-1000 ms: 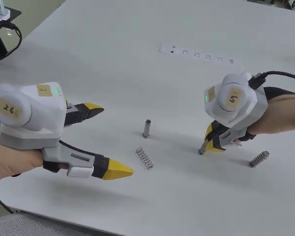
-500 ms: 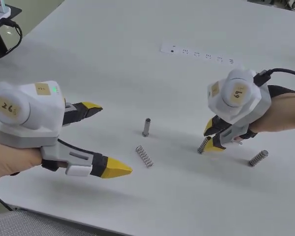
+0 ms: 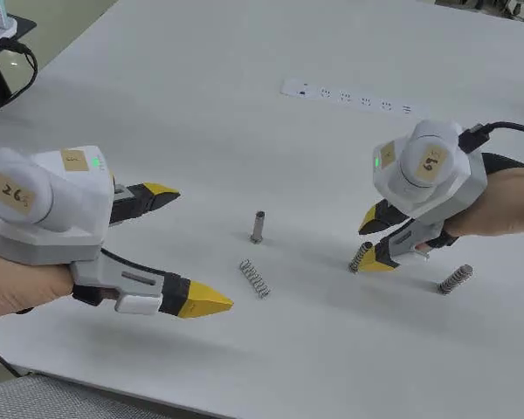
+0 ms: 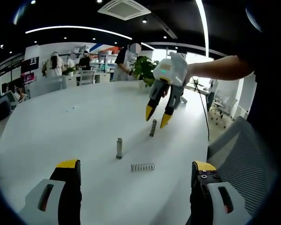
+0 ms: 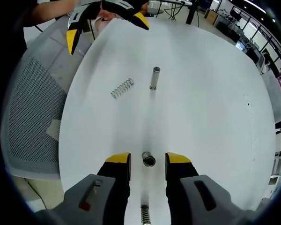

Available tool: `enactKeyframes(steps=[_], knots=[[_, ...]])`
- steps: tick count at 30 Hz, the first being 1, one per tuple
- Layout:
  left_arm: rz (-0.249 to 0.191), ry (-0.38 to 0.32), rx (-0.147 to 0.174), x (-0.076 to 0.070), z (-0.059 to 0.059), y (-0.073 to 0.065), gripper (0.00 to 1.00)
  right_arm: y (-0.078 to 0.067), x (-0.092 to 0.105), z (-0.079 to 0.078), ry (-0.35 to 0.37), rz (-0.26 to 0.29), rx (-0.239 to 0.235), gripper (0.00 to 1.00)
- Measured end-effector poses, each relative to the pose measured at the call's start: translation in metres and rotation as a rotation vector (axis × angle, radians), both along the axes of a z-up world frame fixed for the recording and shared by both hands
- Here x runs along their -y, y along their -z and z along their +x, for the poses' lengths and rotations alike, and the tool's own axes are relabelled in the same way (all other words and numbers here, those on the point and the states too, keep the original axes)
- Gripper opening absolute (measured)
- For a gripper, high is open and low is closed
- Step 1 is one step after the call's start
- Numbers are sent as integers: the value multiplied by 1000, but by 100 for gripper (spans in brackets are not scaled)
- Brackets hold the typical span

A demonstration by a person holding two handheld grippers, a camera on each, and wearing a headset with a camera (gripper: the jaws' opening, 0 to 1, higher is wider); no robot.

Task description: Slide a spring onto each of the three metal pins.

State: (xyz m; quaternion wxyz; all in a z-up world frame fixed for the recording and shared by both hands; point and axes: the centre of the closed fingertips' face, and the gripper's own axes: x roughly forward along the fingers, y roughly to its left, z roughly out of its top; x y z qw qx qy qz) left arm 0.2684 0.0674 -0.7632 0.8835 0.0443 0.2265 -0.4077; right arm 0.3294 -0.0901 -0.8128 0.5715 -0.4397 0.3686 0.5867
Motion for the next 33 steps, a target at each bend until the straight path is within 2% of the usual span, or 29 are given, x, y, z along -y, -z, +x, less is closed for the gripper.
enactKeyframes(steps=[6,11,16,18,22,26,31,33], knots=[[4,4,-2,1,-1,-1,95,-5,-2,-3,15,34,7,30],[8,2,2,1,-1,-2,96,-13,-7,-5,44,96,11,33],[10,2,4,0,0,-4,96,-16,-7,-5,65,131,17,33],[11,3,6,1,1,-5,96,-18,-8,-6,90,161,7,34],[12,5,9,2,1,-7,96,-22,-7,-7,106,190,18,35],[14,6,9,3,2,-7,96,-28,-9,-6,144,248,14,36],[18,12,8,7,2,-8,96,-35,-9,-8,150,299,47,34],[16,14,10,7,2,-10,96,-37,-9,-11,170,322,33,34]])
